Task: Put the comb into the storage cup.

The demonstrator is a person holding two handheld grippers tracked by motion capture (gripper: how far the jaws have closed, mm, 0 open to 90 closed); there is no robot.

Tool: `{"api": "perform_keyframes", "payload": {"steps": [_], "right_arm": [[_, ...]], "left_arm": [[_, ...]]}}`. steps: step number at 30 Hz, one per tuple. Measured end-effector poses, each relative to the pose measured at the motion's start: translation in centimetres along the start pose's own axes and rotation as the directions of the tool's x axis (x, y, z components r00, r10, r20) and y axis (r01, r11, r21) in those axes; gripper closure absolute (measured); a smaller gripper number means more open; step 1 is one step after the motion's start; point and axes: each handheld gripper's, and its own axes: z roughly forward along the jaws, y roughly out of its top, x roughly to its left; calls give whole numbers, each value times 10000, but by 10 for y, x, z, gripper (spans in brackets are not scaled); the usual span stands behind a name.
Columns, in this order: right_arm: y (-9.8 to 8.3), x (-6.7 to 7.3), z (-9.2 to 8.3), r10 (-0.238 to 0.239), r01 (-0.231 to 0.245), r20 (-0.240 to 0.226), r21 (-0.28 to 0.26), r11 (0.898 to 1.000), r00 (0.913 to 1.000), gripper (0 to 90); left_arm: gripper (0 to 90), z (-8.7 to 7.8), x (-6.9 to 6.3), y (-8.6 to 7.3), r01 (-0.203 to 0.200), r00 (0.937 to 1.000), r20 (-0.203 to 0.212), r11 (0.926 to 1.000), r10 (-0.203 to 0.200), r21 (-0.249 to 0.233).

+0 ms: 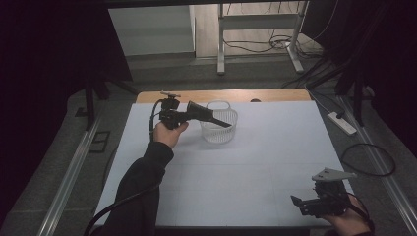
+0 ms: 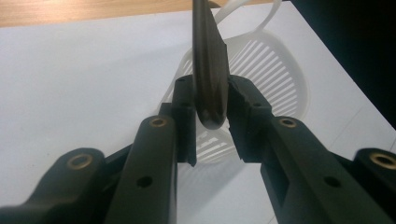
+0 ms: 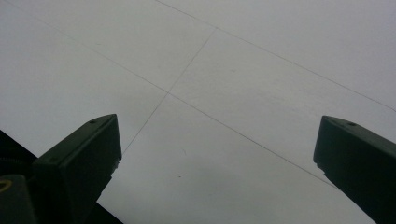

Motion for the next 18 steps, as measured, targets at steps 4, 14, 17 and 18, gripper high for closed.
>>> {"api": "perform_keyframes", "payload": {"steps": [4,14,17,18], "right_arm": [[0,0,0,5,-5,5,0,10000,10000,14],[0,0,0,-4,4,11,8,10000,10000,14],[0,0,0,-4,4,11,11,10000,10000,14],[0,0,0,-8,8,10,10,10000,10000,14]], "left_arm": [[683,1,1,-2,-36,9999,-151,10000,36,13],[570,3,-1,-3,-486,9969,-619,9988,483,-23],[511,4,-2,-4,-673,9939,-880,9977,664,-71],[499,4,-3,-4,-792,9922,-968,9968,779,-89]]}}
